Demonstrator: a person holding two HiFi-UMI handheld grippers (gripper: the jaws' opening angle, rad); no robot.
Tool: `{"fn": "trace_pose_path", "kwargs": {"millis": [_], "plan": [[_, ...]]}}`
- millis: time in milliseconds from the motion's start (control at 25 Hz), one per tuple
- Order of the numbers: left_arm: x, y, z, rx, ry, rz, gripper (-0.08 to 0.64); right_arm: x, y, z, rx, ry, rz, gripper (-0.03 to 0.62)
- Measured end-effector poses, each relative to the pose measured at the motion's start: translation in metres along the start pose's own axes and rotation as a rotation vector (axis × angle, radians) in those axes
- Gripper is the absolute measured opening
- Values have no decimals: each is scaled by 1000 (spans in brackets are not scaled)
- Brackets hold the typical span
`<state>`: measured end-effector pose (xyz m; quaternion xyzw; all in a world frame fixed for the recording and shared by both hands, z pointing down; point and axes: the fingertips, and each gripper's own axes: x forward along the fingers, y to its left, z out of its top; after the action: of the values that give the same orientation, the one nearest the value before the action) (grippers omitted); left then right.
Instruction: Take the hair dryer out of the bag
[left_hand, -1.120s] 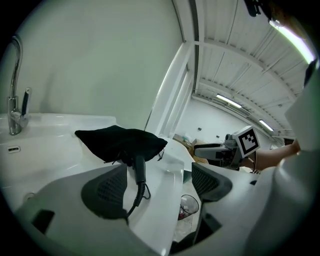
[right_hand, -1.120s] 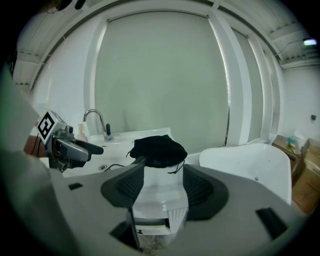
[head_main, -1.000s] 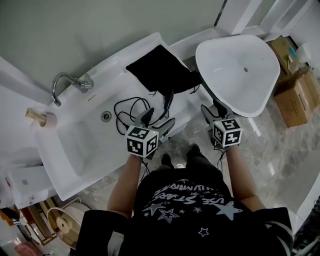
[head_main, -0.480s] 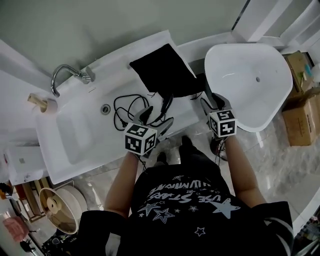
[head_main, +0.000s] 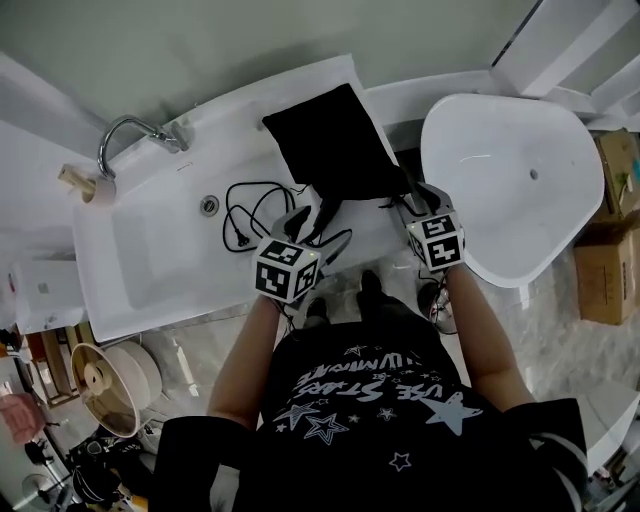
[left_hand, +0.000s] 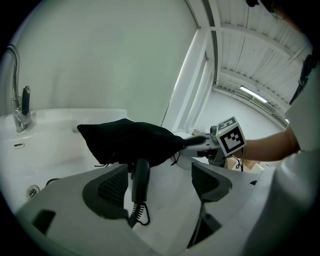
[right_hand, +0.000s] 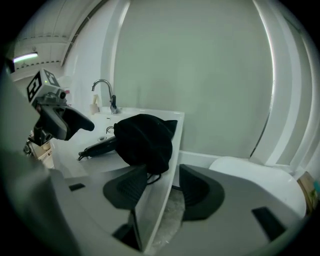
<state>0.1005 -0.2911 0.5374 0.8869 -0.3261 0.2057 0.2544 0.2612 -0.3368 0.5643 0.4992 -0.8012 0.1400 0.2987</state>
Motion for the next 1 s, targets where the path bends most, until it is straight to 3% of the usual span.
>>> {"fn": "trace_pose_path", "kwargs": {"millis": [320, 680, 1000], "plan": [[20, 4, 3, 3, 24, 29, 405, 14, 1, 8, -58, -26, 45, 172], [44, 7, 2, 30, 72, 48, 405, 15, 5, 24, -57, -72, 93, 37], [66, 19, 1, -13, 110, 79, 398, 14, 7, 26, -54, -81, 151, 32]]}}
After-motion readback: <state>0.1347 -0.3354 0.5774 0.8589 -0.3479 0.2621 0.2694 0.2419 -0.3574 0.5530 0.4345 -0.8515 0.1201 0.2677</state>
